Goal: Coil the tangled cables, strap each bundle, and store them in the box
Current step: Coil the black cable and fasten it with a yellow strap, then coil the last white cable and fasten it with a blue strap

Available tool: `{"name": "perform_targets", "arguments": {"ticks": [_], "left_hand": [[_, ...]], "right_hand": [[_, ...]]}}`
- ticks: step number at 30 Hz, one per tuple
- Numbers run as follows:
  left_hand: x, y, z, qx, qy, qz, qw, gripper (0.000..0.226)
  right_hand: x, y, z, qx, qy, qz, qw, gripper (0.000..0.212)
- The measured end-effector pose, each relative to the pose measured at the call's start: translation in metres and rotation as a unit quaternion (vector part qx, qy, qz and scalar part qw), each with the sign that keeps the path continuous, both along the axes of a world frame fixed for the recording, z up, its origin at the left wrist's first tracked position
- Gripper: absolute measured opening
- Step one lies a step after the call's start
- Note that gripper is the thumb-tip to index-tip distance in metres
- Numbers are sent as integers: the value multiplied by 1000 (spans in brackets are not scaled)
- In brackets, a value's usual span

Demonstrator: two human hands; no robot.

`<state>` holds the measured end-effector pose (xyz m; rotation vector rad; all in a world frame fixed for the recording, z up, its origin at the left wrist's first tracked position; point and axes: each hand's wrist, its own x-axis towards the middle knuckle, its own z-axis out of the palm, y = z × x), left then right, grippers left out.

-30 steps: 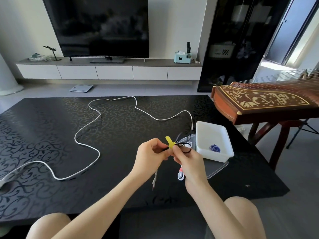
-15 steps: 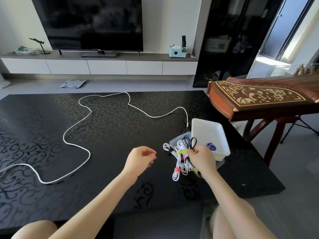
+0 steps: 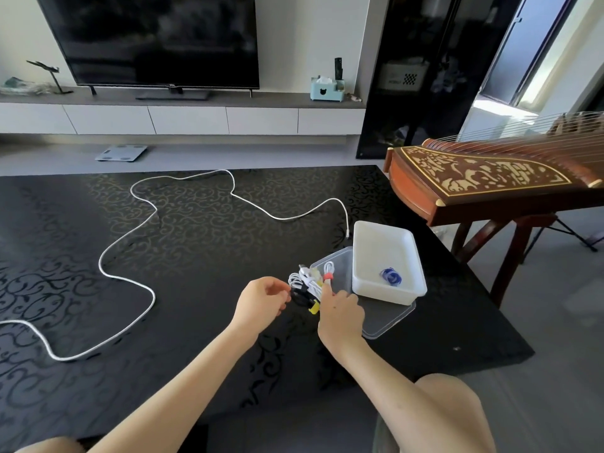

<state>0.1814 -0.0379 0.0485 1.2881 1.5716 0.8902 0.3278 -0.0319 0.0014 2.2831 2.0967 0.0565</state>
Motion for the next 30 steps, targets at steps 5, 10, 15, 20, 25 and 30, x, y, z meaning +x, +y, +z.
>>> {"name": "perform_targets", "arguments": {"ticks": [5,10,15,20,25,30], "left_hand": [[-2,20,10,23,-11,16,1000,22],[6,44,16,37,-5,20,999,23],[41,66,17,71,117,-43,990,15],[130,87,5,129,253,-198,938,21],[200,100,-7,176,493,-344,779,37],[221,111,-2,96,591,-413,686,35]], "right_hand": [[17,-2,12,5,135,-1,991,57],[48,-13,45,-12,388,-34,921,27],[103,-17,87,-2,580,-122,806,26],[150,1,112,51,572,-160,803,23],[163,14,110,43,542,-167,822,24],[172,26,105,45,544,-185,817,28]]}}
